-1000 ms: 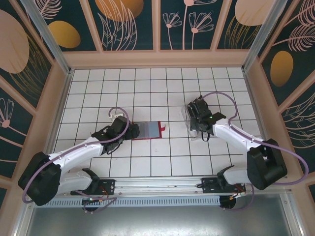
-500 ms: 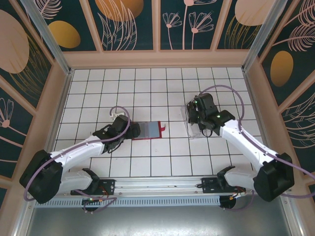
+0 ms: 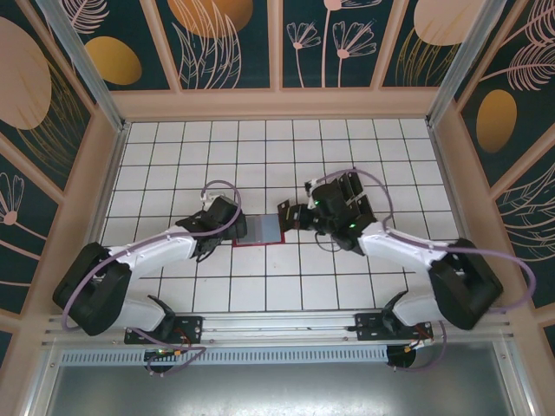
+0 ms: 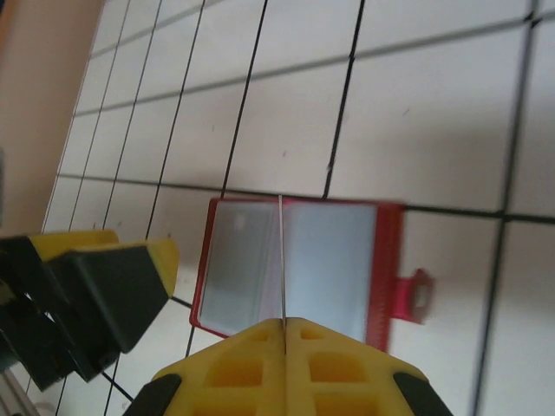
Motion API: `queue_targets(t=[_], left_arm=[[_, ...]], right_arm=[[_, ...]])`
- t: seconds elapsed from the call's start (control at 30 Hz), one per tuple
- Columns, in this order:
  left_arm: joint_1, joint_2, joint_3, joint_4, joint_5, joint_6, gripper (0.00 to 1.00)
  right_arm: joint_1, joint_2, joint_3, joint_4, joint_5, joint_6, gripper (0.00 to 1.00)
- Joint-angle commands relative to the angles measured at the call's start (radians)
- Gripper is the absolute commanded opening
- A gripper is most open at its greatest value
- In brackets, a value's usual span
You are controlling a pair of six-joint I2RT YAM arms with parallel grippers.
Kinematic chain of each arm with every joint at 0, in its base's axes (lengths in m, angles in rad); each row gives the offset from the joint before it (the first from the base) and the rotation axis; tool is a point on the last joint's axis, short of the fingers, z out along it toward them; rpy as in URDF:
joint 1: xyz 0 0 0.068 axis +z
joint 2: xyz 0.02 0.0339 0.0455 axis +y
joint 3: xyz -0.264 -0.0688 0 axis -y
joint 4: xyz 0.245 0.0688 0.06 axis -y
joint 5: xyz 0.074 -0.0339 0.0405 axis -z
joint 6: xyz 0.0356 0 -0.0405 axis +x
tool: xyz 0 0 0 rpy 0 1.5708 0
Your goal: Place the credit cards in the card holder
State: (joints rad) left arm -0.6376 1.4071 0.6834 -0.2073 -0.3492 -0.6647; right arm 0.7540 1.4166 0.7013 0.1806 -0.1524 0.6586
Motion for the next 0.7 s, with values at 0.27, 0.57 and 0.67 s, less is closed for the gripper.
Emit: queue_targets(t=[0.27,0.57,0.67], left_arm=[[0.038,0.019,0.009,-0.018,0.002,0.020,0.99],[0.039,0.017,0.008,-0.010,0.010,0.027,0.99],[0.039,0.015,0.011,-0.011,0.012,0.034,0.99]], right_arm=[[0.066,0.241,-0.016,0.405,-0.018,0.117,0.00],[0.059,0.356,-0.011,0.417,0.004,0.106,0.00],[0.057,0.366,-0.029,0.420,0.014,0.117,0.00]])
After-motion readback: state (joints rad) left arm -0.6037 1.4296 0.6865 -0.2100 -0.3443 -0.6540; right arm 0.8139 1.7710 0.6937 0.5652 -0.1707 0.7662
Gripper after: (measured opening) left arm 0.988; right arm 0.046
